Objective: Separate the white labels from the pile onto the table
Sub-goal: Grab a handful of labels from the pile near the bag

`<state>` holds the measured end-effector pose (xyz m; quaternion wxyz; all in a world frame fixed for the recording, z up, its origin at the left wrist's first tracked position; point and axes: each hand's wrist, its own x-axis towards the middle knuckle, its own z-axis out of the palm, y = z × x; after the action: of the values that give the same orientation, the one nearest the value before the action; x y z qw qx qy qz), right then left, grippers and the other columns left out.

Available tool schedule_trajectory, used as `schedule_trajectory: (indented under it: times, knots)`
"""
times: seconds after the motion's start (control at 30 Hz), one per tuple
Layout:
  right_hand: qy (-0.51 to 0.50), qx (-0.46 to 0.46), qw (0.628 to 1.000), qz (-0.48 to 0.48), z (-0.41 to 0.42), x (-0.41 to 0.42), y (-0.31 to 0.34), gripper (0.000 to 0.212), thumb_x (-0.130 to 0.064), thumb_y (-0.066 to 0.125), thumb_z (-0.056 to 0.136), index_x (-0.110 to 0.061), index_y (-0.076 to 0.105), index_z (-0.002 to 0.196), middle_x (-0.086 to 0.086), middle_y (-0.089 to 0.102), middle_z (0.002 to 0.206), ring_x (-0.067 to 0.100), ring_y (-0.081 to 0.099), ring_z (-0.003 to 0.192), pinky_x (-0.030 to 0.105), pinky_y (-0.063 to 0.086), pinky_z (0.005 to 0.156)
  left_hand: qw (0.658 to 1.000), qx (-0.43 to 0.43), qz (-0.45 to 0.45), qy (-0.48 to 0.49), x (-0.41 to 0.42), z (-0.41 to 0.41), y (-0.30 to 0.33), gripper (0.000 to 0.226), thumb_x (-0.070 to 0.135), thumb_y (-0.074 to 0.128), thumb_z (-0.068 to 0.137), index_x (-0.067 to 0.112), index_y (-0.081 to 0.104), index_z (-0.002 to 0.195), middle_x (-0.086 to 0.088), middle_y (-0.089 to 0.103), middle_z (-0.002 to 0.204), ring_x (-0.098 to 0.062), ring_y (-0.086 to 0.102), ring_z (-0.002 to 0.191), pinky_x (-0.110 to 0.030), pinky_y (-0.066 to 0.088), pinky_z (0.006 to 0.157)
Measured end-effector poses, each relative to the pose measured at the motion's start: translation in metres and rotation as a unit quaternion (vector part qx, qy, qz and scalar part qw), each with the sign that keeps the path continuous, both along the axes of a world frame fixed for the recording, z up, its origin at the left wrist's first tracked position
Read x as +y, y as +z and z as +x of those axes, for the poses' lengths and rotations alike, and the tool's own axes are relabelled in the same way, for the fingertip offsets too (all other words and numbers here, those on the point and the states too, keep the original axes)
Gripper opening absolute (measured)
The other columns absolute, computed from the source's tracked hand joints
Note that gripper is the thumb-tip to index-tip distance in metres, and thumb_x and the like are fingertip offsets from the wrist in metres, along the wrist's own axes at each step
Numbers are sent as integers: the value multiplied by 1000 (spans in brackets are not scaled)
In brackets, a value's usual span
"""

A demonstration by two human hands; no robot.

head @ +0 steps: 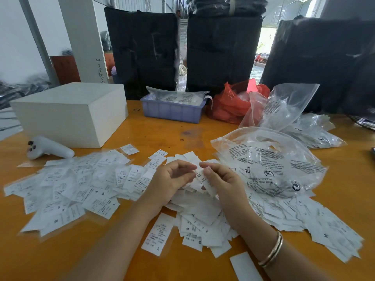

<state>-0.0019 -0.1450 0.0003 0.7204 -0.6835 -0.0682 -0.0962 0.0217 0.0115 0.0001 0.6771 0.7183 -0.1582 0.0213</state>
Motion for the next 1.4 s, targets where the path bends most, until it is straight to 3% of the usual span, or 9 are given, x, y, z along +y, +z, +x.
schedule_trajectory:
  times: [0.13,0.33,0.5,0.6,0.77,1.17,1.4]
  knots:
    - [30,2,1000,-4,0,1,-2,34,-6,57,92,-36,72,98,-4,72,98,14,61,79,22,53,77,1000,-1,7,12,0,0,0,19,11,70,83,29,72,83,11,74,83,-2,68,77,-10,49,65]
    - [-11,-39,999,19,3,0,-4,36,-2,64,86,-33,66,104,-9,60,75,8,57,71,19,49,66,999,24,-19,24,1,2,0,15,19,71,81,32,76,75,3,74,80,-5,65,70,-13,52,66]
    - [-37,-112,992,35,2,-2,-3,32,1,62,86,-28,64,100,-11,64,73,4,60,70,16,50,64,999,37,-28,20,1,0,2,6,31,72,76,29,77,75,3,74,77,-1,61,64,-12,50,63]
    - [-41,-153,987,3,-1,-1,-3,36,2,62,86,-32,65,99,-10,64,76,6,62,74,19,51,67,999,36,-24,21,2,1,2,11,36,71,73,27,77,78,3,73,77,-2,60,64,-12,49,64]
    - [-75,-194,974,-90,-4,4,-2,43,-1,65,86,-43,63,96,-8,65,83,14,63,80,33,54,73,999,33,-2,25,2,2,0,6,26,71,82,29,76,78,8,72,77,1,62,66,-9,48,62]
    - [-136,-251,942,-174,-4,6,-3,38,1,65,84,-34,58,96,-20,62,82,-4,61,82,8,47,71,999,46,-18,9,2,3,-2,8,23,70,84,27,74,79,0,74,80,-6,65,71,-14,52,67]
    - [-110,-219,955,-165,-3,8,-5,38,0,65,85,-36,58,95,-17,64,80,1,63,80,11,49,71,999,31,-8,5,1,2,-2,2,29,73,78,29,74,79,1,73,80,-7,64,71,-15,52,67]
